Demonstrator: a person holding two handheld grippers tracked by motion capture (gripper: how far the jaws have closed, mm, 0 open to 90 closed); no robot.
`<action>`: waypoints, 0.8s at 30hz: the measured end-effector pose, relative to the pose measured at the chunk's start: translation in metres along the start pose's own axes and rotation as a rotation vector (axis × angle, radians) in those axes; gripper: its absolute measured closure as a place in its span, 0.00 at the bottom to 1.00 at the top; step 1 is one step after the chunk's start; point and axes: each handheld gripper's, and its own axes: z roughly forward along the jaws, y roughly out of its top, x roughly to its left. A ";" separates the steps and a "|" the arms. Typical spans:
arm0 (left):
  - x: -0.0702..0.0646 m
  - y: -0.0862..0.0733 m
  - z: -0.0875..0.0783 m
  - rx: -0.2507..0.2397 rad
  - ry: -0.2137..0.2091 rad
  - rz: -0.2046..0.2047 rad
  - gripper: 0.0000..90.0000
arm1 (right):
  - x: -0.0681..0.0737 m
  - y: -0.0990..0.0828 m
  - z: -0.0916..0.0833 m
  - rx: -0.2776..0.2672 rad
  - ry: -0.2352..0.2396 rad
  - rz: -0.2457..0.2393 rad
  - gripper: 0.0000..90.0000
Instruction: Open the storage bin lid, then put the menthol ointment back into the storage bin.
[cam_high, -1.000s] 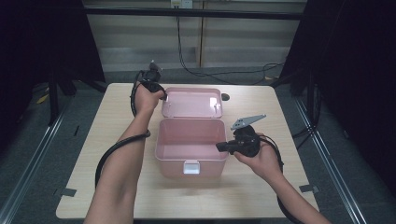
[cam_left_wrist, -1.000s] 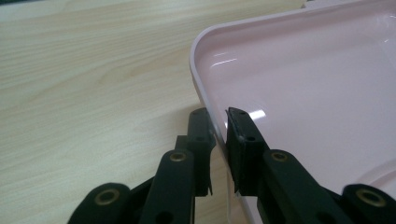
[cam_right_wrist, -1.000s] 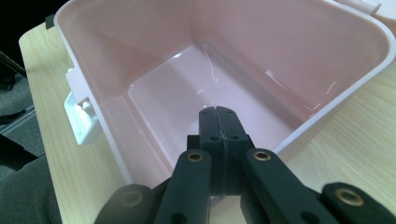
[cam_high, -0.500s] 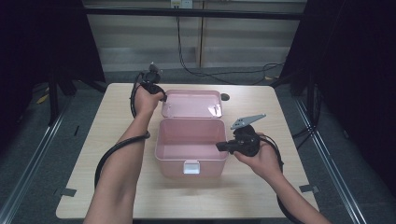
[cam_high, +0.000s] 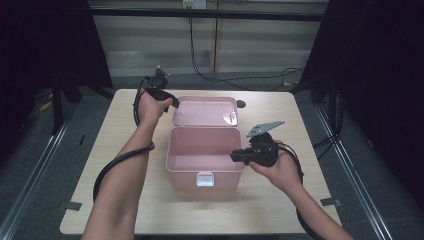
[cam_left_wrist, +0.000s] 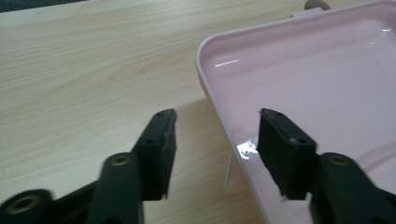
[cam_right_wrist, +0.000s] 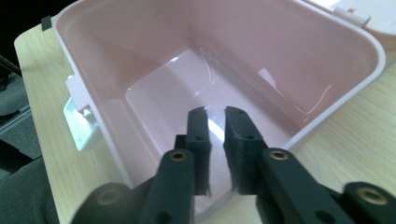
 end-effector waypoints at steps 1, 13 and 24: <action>0.000 0.000 -0.003 -0.005 0.003 0.009 0.48 | 0.001 0.001 -0.001 0.000 -0.006 -0.005 0.83; 0.000 -0.011 -0.022 -0.015 -0.016 0.030 0.38 | 0.001 0.008 -0.018 -0.039 -0.049 0.005 0.63; 0.000 -0.022 -0.041 -0.027 -0.034 0.055 0.36 | -0.008 0.004 -0.040 -0.029 -0.103 0.021 0.57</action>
